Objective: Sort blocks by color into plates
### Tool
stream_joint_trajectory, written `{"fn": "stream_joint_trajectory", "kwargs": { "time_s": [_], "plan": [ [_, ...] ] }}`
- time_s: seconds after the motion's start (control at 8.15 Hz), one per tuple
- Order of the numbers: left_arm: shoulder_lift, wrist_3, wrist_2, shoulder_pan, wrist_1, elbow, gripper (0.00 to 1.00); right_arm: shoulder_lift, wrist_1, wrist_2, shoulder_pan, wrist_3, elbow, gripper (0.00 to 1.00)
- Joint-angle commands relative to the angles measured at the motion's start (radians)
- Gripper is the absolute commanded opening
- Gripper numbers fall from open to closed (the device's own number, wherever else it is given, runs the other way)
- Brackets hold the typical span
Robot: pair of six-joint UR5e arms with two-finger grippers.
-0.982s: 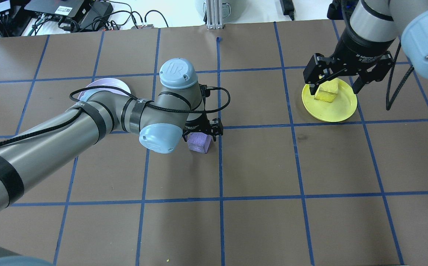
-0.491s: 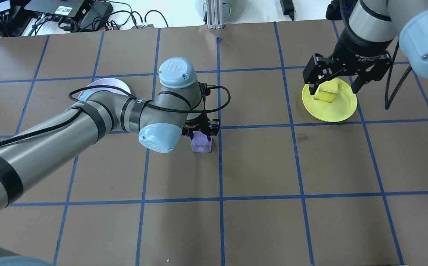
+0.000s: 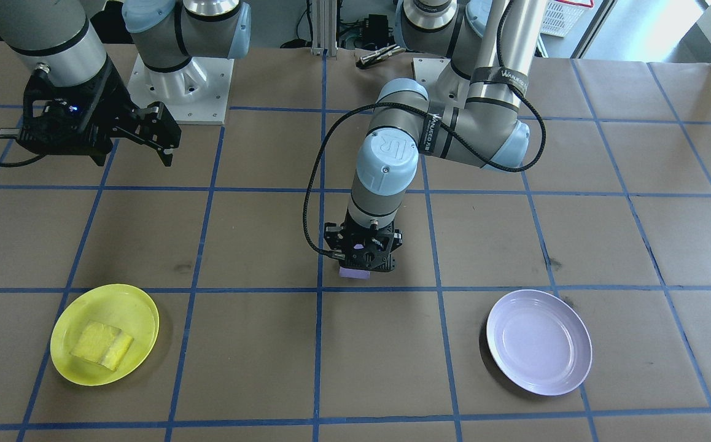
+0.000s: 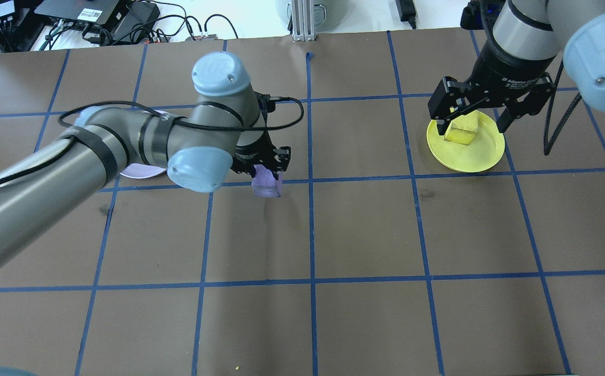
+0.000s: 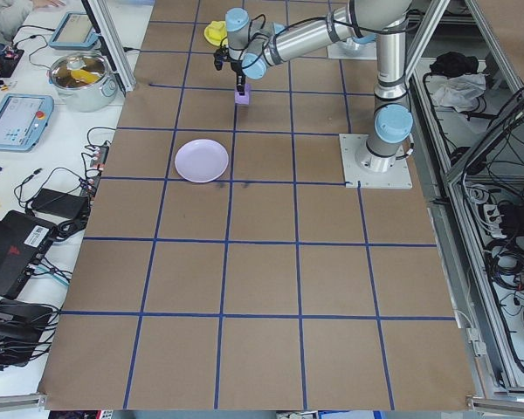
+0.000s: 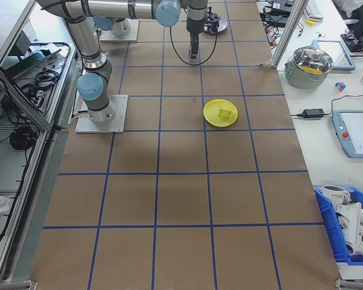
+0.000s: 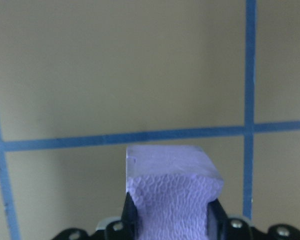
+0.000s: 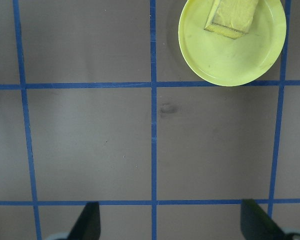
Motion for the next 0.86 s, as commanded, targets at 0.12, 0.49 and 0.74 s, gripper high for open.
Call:
{"fn": "stream_joint_trajectory", "kwargs": {
  "time_s": [0.12,0.49,0.74],
  "plan": [
    [0.074,0.213,0.058,0.253,-0.347,0.195,0.0,0.0,-0.004,0.002,-0.001,0.002,0.014,1.0],
    [0.069,0.387,0.086,0.43,-0.392,0.213,0.0,0.0,-0.004,-0.001,-0.003,0.0,0.014,1.0],
    [-0.01,0.418,0.117,0.502,-0.334,0.223,0.0,0.0,-0.004,-0.004,-0.003,0.0,0.014,1.0]
  ]
}}
